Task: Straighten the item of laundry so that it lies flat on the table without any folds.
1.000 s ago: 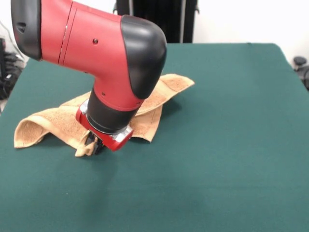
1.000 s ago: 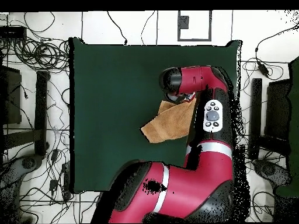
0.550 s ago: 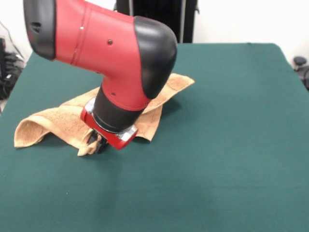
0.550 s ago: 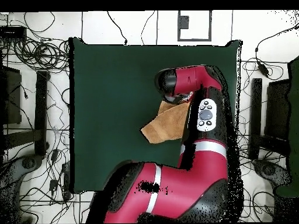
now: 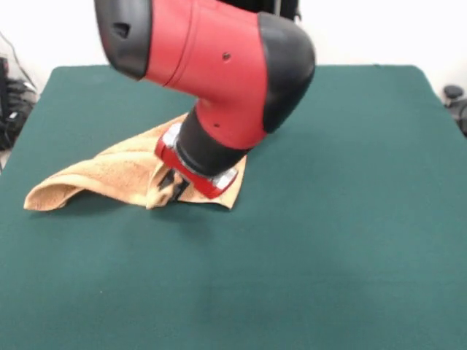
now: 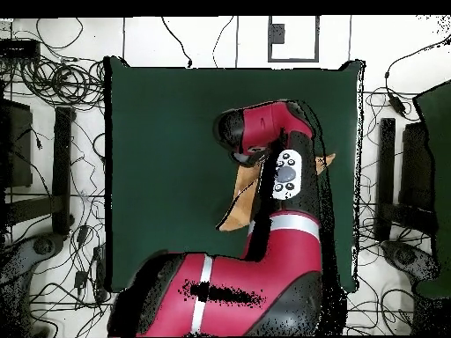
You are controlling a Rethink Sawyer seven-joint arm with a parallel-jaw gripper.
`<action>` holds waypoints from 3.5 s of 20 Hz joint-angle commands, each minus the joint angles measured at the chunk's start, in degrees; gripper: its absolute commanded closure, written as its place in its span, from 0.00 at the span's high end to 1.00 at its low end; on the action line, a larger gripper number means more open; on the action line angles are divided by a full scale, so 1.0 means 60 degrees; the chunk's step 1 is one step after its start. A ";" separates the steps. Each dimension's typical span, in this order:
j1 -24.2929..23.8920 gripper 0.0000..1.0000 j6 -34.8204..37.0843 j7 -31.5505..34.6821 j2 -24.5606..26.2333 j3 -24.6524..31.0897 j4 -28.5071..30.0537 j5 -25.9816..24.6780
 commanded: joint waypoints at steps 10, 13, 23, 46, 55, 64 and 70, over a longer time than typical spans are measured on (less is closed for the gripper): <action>0.0797 0.00 0.1609 -0.0170 -0.0449 -0.0161 0.2061 0.0182; 0.0809 0.00 0.1491 -0.0132 -0.0387 -0.0173 0.2026 0.0164; 0.1371 0.00 0.2062 -0.0735 -0.0859 -0.1162 0.1993 -0.0589; 0.1158 0.00 0.2063 -0.2418 -0.1782 -0.1523 0.2611 -0.1653; 0.1244 0.00 0.1719 -0.1000 -0.1741 -0.1632 0.2895 -0.1706; 0.1460 0.00 0.1853 -0.0729 -0.1837 -0.1869 0.2992 -0.1801; 0.1603 0.00 0.0769 -0.0030 -0.1931 -0.2123 0.3640 -0.2049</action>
